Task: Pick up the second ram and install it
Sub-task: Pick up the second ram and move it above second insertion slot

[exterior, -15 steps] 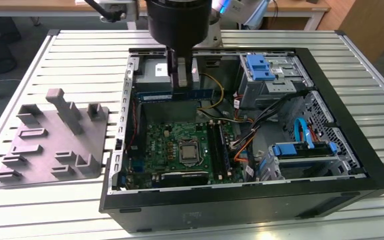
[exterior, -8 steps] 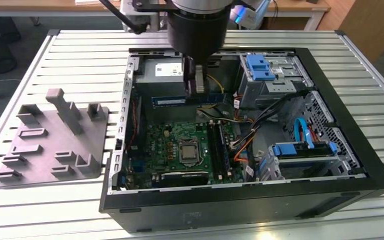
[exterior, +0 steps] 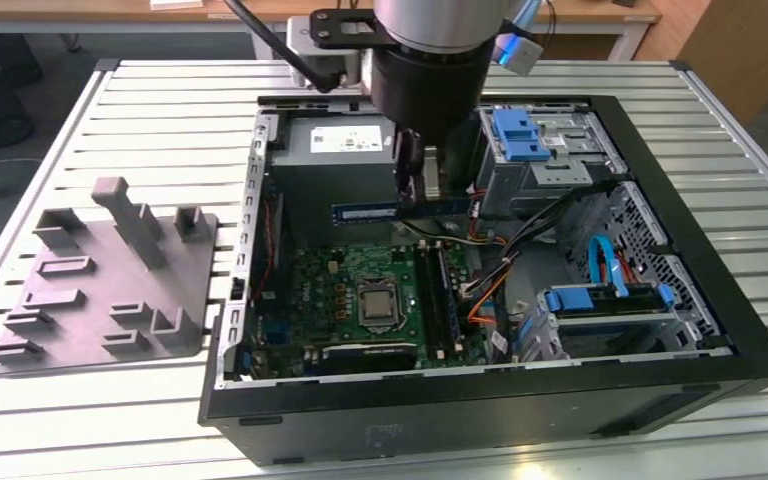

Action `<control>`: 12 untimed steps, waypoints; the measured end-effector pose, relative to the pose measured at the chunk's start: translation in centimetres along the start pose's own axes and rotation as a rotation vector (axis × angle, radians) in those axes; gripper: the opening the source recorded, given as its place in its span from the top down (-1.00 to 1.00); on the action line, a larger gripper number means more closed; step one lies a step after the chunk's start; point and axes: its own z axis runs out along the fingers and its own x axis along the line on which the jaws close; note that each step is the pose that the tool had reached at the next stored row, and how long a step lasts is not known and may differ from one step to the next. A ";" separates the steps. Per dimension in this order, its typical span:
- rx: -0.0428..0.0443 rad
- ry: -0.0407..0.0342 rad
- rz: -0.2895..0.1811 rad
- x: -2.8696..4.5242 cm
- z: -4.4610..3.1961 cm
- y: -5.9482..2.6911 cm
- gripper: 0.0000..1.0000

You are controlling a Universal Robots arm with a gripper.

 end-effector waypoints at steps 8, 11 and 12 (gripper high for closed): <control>-0.0001 0.0001 0.000 0.08 1.43 -0.90 0.73; -0.0001 0.0001 0.000 0.11 1.96 -1.13 0.73; 0.0000 0.0001 0.000 0.12 2.14 -1.20 0.73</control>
